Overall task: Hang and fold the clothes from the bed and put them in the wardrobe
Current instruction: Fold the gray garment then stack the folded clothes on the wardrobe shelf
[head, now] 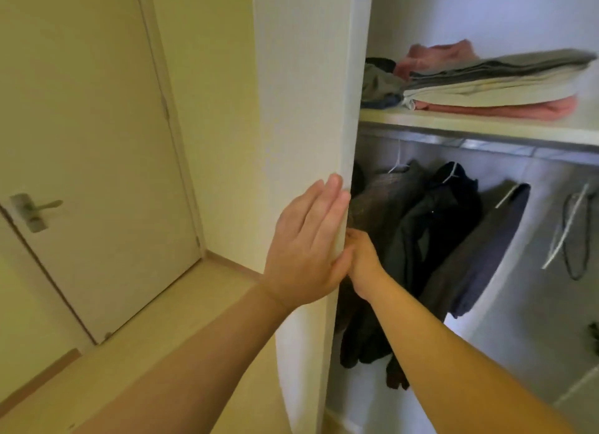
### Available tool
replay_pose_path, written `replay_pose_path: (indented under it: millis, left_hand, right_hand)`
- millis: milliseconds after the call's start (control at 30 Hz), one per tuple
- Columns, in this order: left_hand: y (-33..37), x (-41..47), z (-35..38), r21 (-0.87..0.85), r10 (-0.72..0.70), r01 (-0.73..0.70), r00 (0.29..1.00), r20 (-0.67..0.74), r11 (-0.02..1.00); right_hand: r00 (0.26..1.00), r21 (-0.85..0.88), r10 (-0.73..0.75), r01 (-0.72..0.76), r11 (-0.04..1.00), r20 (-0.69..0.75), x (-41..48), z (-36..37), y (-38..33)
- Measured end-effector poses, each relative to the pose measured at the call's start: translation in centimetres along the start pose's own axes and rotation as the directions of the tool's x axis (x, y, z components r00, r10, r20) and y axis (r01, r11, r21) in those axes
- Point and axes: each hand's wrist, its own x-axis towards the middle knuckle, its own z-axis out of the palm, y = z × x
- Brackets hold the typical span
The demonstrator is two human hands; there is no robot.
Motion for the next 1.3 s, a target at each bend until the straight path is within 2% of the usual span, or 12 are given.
replay_pose_path:
  millis: [133, 233, 367, 467, 600, 800, 900, 1000, 1067, 1167, 1233, 1300]
  left_hand:
    - [1.3, 2.0, 5.3, -0.016, 0.05, -0.05, 0.997, 0.059, 0.999]
    - [2.1, 3.3, 9.2, -0.032, 0.069, -0.066, 0.991, 0.111, 0.997]
    - [3.1, 4.5, 13.7, -0.071, 0.062, -0.051, 0.986, 0.155, 0.996]
    - [3.5, 5.2, 16.1, -0.103, 0.046, -0.03, 0.986, 0.162, 0.994]
    - [2.8, 6.1, 18.4, -0.161, 0.074, -0.048, 0.984, 0.161, 0.986]
    - [1.4, 7.4, 19.6, -0.228, 0.168, -0.108, 0.949, 0.266, 0.968]
    - [1.0, 8.0, 18.9, -0.275, 0.197, -0.111, 0.931, 0.307, 0.955]
    - [2.3, 8.3, 16.9, -0.399, 0.205, -0.069, 0.928, 0.31, 0.914]
    - [3.9, 8.2, 15.2, -0.504, 0.326, -0.173, 0.916, 0.233, 0.846]
    - [6.2, 8.1, 13.2, -0.672, 0.525, -0.335, 0.846, 0.094, 0.66]
    - [7.3, 8.0, 12.0, -0.749, 0.622, -0.397, 0.783, 0.026, 0.531]
    - [8.2, 7.9, 10.8, -0.791, 0.698, -0.449, 0.715, -0.039, 0.416]
  right_hand:
    - [0.968, -0.018, 0.11, -0.117, 0.993, -0.225, -0.9, -4.4, 2.3]
    - [0.906, 0.088, 0.223, -0.205, 0.975, -0.359, -1.5, -7.6, 3.0]
    - [0.823, 0.087, 0.177, -0.155, 0.984, -0.54, -2.4, -11.5, 2.7]
    - [0.715, 0.055, 0.117, -0.11, 0.992, -0.689, -2.5, -13.9, 1.9]
    - [0.52, -0.099, 0.008, -0.176, 0.979, -0.854, -2.9, -15.5, 1.0]
    - [0.201, -0.125, -0.08, -0.223, 0.967, -0.976, -5.6, -15.7, 0.0]
    - [-0.005, -0.116, -0.121, -0.259, 0.959, -0.993, -8.3, -15.4, -0.3]
    - [-0.283, -0.047, -0.146, -0.329, 0.943, -0.948, -12.2, -14.8, -0.7]
    - [-0.469, 0.017, -0.176, -0.379, 0.925, -0.866, -15.1, -14.8, -1.2]
    - [-0.656, 0.131, -0.165, -0.377, 0.917, -0.737, -19.6, -16.0, -2.1]
    - [-0.72, 0.205, -0.117, -0.344, 0.917, -0.684, -22.5, -17.2, -2.6]
    - [-0.709, 0.257, -0.073, -0.347, 0.902, -0.701, -25.3, -18.5, -2.9]
